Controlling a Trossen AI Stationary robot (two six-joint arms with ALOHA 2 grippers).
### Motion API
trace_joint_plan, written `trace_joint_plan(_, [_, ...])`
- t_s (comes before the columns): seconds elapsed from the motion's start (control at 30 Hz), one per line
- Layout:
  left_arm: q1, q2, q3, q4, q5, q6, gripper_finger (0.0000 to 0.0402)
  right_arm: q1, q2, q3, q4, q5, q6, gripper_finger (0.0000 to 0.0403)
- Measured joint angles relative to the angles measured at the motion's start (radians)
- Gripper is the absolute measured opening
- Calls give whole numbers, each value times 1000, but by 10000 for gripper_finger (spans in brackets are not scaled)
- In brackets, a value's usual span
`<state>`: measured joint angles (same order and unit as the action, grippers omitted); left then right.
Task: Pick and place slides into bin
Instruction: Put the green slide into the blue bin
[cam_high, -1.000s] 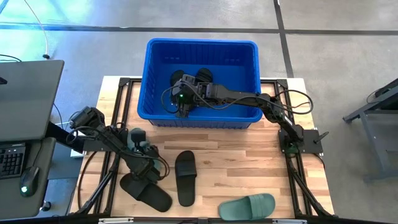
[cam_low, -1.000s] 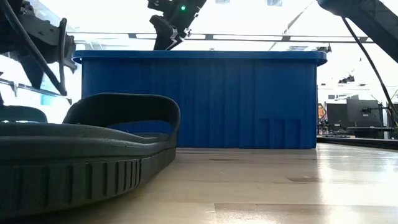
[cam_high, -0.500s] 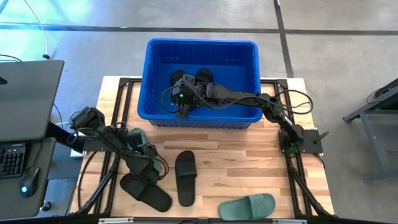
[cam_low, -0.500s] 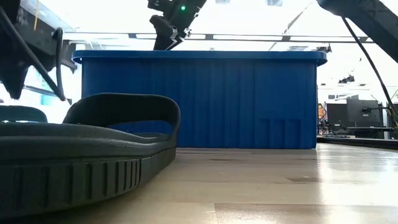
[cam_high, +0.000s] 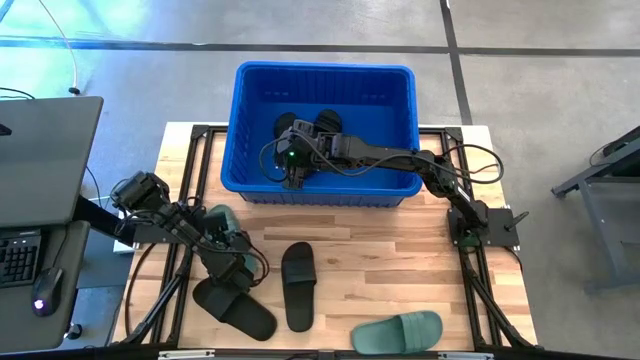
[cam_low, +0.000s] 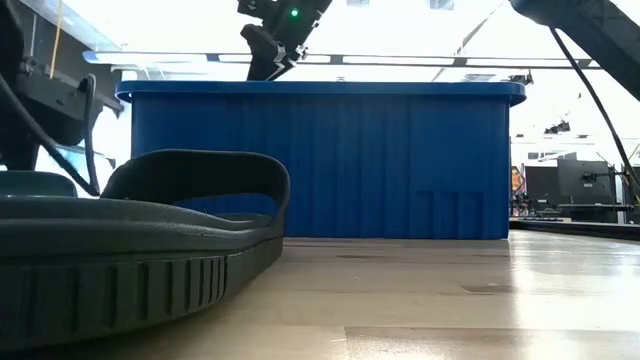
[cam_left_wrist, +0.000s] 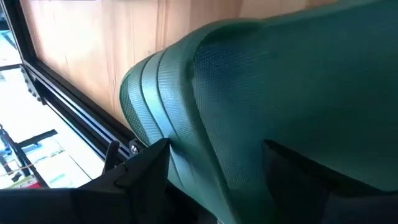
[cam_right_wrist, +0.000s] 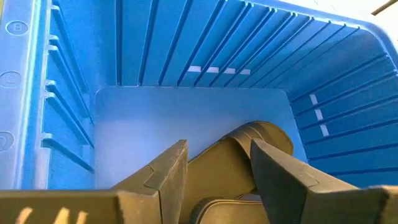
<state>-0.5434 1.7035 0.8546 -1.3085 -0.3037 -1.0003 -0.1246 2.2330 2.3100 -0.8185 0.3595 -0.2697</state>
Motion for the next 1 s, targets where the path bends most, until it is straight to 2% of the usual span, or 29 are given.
trace_joint_plan(0.33, [-1, -2, -59, 30, -42, -26, 226, 0, 0, 0, 0, 0, 0, 168])
trace_joint_plan(0.5, [0, 0, -50, 14, -35, -18, 158, 0, 0, 0, 0, 0, 0, 165])
trace_joint_plan(0.67, [0, 0, -45, 7, 14, 21, 29, 0, 0, 0, 0, 0, 0, 169])
trace_joint_plan(0.7, [0, 1, -36, -9, 19, 27, 16, 0, 0, 0, 0, 0, 0, 170])
trace_joint_plan(0.83, [-3, 1, 42, -149, 24, 51, 19, 0, 0, 0, 0, 0, 0, 168])
trace_joint_plan(0.93, [-11, 0, 129, -279, 20, 90, 6, 0, 0, 0, 0, 0, 0, 165])
trace_joint_plan(1.0, [-23, -20, 171, -240, -21, 190, 10, 0, 0, 0, 1, 0, 0, 165])
